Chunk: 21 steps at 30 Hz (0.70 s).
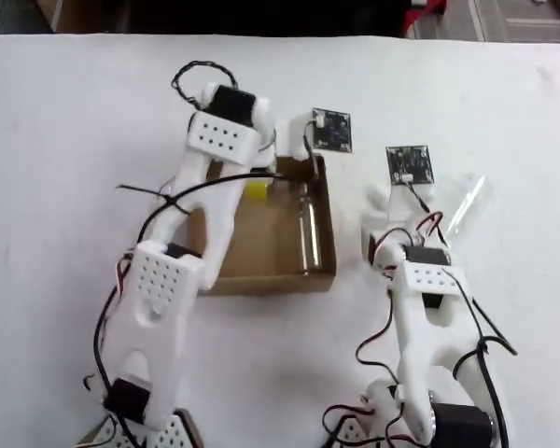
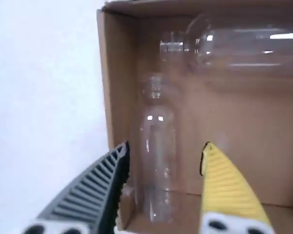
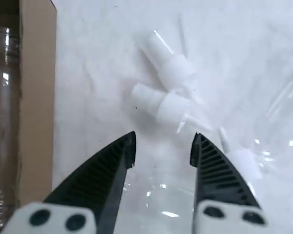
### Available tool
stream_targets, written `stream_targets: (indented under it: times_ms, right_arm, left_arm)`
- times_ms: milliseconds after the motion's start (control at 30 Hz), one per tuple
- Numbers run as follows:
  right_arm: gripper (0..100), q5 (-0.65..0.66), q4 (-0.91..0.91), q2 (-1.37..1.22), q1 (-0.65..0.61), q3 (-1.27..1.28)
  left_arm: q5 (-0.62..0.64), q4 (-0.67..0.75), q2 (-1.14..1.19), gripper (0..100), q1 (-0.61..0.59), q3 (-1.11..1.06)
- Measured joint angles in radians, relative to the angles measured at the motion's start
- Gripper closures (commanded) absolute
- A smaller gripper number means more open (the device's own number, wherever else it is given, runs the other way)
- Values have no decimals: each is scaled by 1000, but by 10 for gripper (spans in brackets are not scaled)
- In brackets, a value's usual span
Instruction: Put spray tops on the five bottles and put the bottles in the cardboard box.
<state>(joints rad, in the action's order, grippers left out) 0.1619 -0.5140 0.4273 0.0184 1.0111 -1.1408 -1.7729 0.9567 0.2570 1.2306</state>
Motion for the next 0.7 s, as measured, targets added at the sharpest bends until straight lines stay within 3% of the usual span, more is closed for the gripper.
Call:
stream_targets:
  times_ms: [567, 700]
  right_arm:
    - [836, 0, 0, 0, 0, 0]
    - [836, 0, 0, 0, 0, 0]
  left_arm:
    - [-2, 2, 146, 768, -15, 35]
    - [31, -3, 115, 724, -40, 35]
